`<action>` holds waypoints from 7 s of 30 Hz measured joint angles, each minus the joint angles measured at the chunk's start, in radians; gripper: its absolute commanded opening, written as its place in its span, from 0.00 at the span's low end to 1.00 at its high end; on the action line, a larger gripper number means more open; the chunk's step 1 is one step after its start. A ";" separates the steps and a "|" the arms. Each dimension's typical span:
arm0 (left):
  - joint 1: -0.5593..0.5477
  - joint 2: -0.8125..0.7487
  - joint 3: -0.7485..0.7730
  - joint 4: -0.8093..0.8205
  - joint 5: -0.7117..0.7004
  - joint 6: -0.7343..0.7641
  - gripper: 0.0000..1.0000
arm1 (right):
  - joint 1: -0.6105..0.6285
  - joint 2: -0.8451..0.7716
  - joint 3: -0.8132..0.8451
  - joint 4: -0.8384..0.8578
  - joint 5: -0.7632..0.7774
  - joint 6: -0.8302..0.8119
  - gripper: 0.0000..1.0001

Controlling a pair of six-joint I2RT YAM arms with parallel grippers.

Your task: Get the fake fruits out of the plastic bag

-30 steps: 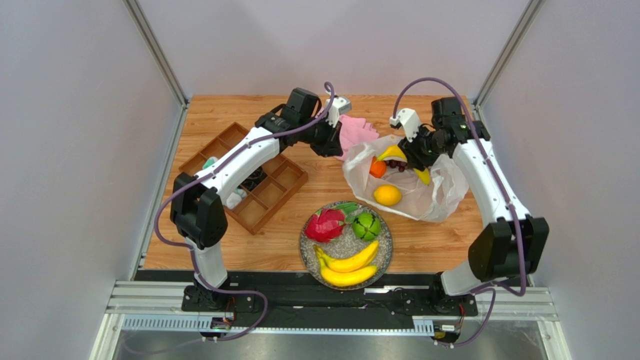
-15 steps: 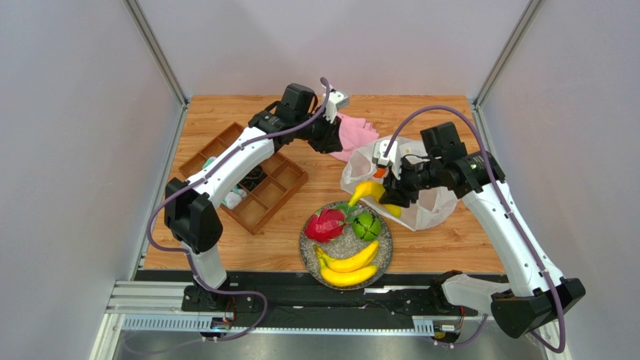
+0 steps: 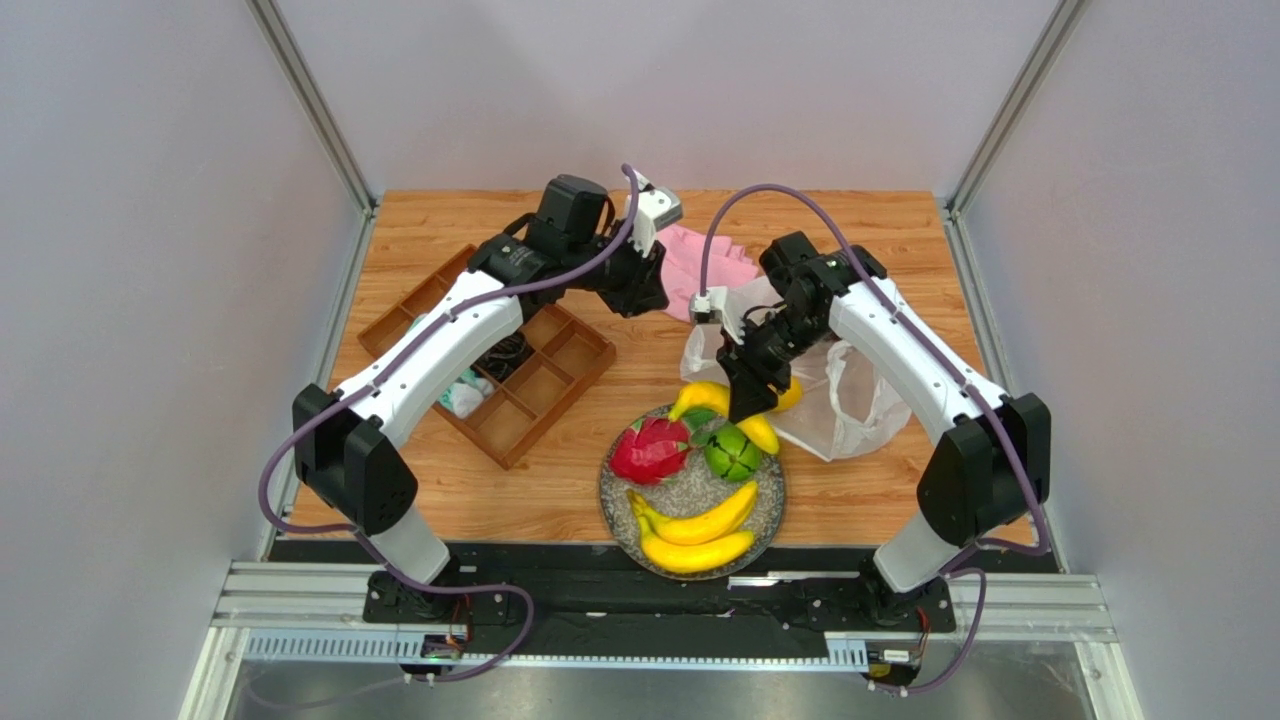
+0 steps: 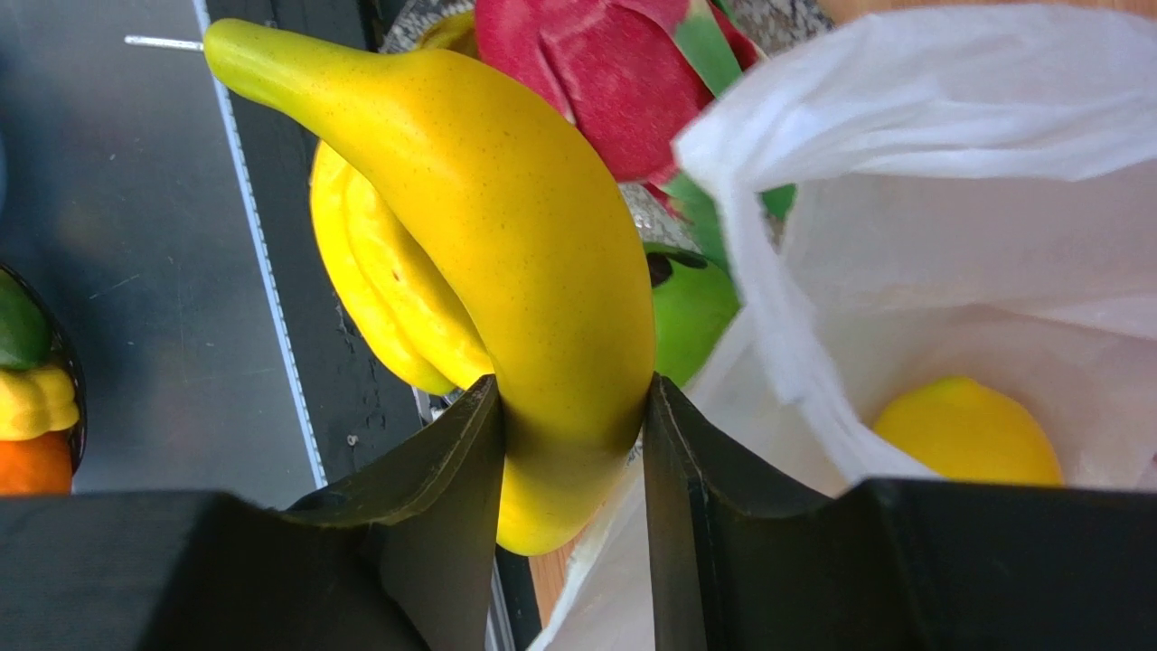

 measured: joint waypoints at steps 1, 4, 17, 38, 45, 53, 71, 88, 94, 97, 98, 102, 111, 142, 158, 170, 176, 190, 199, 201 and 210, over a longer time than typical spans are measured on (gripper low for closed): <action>0.000 -0.006 -0.007 -0.001 -0.003 0.005 0.29 | -0.004 0.010 0.003 0.003 0.017 0.015 0.23; 0.000 -0.017 -0.019 -0.004 -0.009 0.014 0.29 | -0.027 0.027 0.005 0.008 0.065 0.060 0.23; 0.000 -0.018 -0.021 -0.005 -0.010 0.019 0.31 | -0.091 0.108 0.005 0.205 0.378 0.171 0.19; 0.000 0.024 0.000 -0.004 0.012 -0.019 0.33 | -0.037 -0.080 -0.264 0.029 0.208 0.055 0.14; 0.000 0.024 0.000 -0.004 0.013 -0.019 0.33 | -0.069 -0.007 -0.219 0.068 0.260 0.111 0.15; 0.000 0.024 0.000 -0.003 0.020 -0.019 0.33 | -0.101 0.077 -0.177 0.140 0.307 0.147 0.18; 0.000 0.048 0.010 0.001 0.051 -0.023 0.33 | -0.058 0.245 -0.153 0.103 0.189 0.224 1.00; 0.000 0.068 0.041 -0.003 0.117 0.008 0.96 | -0.136 -0.066 0.285 0.003 0.063 0.064 1.00; -0.008 0.064 0.033 -0.059 0.262 0.158 0.97 | -0.144 -0.108 0.196 -0.011 0.096 0.116 0.71; -0.030 0.040 -0.031 -0.056 0.257 0.249 0.97 | -0.175 -0.009 0.115 -0.013 0.165 0.161 0.67; -0.043 0.024 -0.069 -0.050 0.246 0.276 0.97 | -0.190 0.028 0.090 -0.013 0.187 0.175 0.70; -0.080 -0.027 -0.175 -0.035 0.189 0.320 0.95 | -0.237 0.118 0.023 0.017 0.272 0.193 1.00; -0.081 -0.146 -0.224 -0.023 0.106 0.414 0.95 | -0.237 0.264 0.078 0.147 0.366 0.142 1.00; -0.081 -0.205 -0.249 0.001 -0.013 0.408 0.96 | -0.197 -0.054 0.332 -0.021 0.113 0.140 0.59; 0.272 -0.678 -0.494 0.054 -0.063 0.143 0.98 | 0.344 -0.084 0.106 -0.031 0.246 0.190 0.53; 0.472 -0.763 -0.535 0.081 0.091 0.030 0.95 | 0.223 0.097 0.042 0.090 0.406 0.351 0.54; 0.480 -0.756 -0.566 0.084 0.132 -0.001 0.94 | 0.219 0.160 0.035 0.137 0.407 0.362 0.60; 0.490 -0.715 -0.568 0.101 0.172 -0.008 0.94 | 0.221 0.243 0.030 0.145 0.399 0.408 1.00; 0.472 -0.647 -0.558 0.144 0.203 -0.029 0.95 | 0.210 0.042 0.126 0.103 0.423 0.410 1.00; 0.442 -0.613 -0.533 0.145 0.202 -0.026 0.96 | 0.185 -0.002 0.165 0.105 0.445 0.418 1.00; 0.098 -0.427 -0.383 0.122 0.161 0.106 0.98 | -0.204 -0.065 0.109 0.116 0.463 0.516 0.84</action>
